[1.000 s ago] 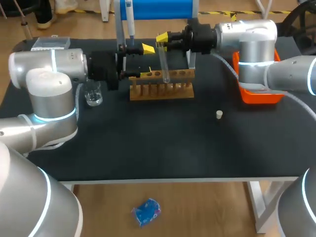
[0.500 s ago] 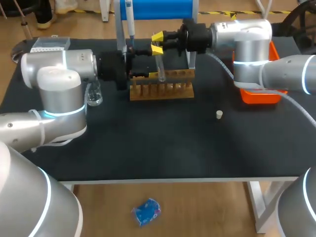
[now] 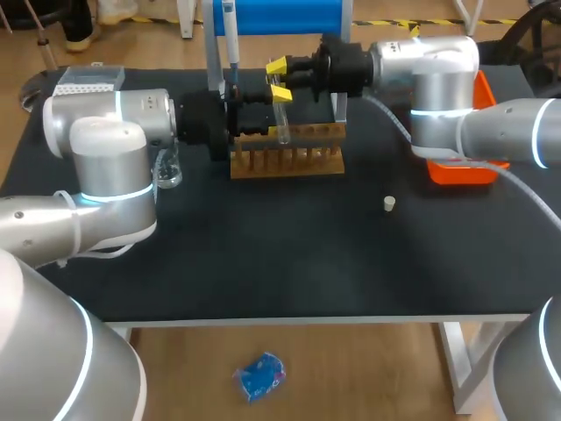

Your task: Invert the test tube, pick up the pipette, mount the tip to pipette, aspirate from beaker and dispense into the tube, eject the tip, return the pipette, and cap with the stopper.

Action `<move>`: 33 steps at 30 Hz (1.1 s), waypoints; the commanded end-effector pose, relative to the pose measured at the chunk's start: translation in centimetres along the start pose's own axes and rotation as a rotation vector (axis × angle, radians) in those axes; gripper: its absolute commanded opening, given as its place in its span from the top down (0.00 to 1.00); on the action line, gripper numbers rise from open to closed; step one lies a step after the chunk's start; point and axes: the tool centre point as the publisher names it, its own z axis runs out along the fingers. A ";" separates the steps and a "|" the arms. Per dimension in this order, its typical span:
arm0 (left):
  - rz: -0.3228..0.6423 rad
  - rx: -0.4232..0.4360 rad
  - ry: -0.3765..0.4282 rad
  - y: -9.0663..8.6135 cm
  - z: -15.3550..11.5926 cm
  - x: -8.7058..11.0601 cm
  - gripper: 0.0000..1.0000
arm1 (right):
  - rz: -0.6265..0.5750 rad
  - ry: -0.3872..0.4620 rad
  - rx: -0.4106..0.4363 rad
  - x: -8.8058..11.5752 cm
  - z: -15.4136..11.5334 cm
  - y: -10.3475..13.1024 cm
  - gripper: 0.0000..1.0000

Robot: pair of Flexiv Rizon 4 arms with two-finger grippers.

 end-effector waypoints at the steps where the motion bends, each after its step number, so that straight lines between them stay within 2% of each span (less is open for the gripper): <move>1: 0.002 0.009 -0.001 0.0 0.0 0.2 0.33 | 0.006 0.003 0.000 -0.2 0.1 0.2 1.00; 5: 0.004 0.022 0.004 -0.2 0.1 0.2 0.31 | 0.018 0.008 -0.004 -0.3 0.2 0.2 1.00; 7: 0.004 0.029 0.006 -0.3 0.2 0.3 0.34 | 0.022 0.008 -0.004 -0.3 0.2 0.2 1.00; 10: 0.003 0.034 0.009 -0.4 0.2 0.4 0.47 | 0.026 0.009 -0.005 -0.3 0.2 0.2 1.00; 13: 0.001 0.037 0.009 -0.4 0.2 0.4 0.49 | 0.026 0.009 -0.005 -0.3 0.2 0.2 1.00; 16: 0.000 0.039 0.009 -0.4 0.2 0.4 0.60 | 0.027 0.009 -0.005 -0.4 0.3 0.3 1.00; 17: -0.001 0.039 0.010 -0.4 0.2 0.4 0.67 | 0.027 0.009 -0.005 -0.4 0.3 0.3 1.00; 20: -0.004 0.041 0.012 -0.4 0.2 0.4 1.00 | 0.028 0.009 -0.006 -0.4 0.3 0.3 1.00; 24: -0.024 0.042 0.009 -0.5 0.2 0.5 1.00 | 0.023 0.013 -0.011 -0.4 0.3 0.3 1.00; 25: -0.028 0.033 0.007 -0.5 0.1 0.5 1.00 | 0.020 0.018 -0.020 -0.4 0.3 0.3 0.64; 26: -0.034 0.029 0.006 -0.4 0.0 0.4 1.00 | 0.015 0.019 -0.025 -0.3 0.2 0.4 0.00; 33: -0.091 -0.012 0.029 0.8 -1.4 -0.9 1.00 | -0.053 -0.004 -0.028 0.4 -1.2 -0.1 0.00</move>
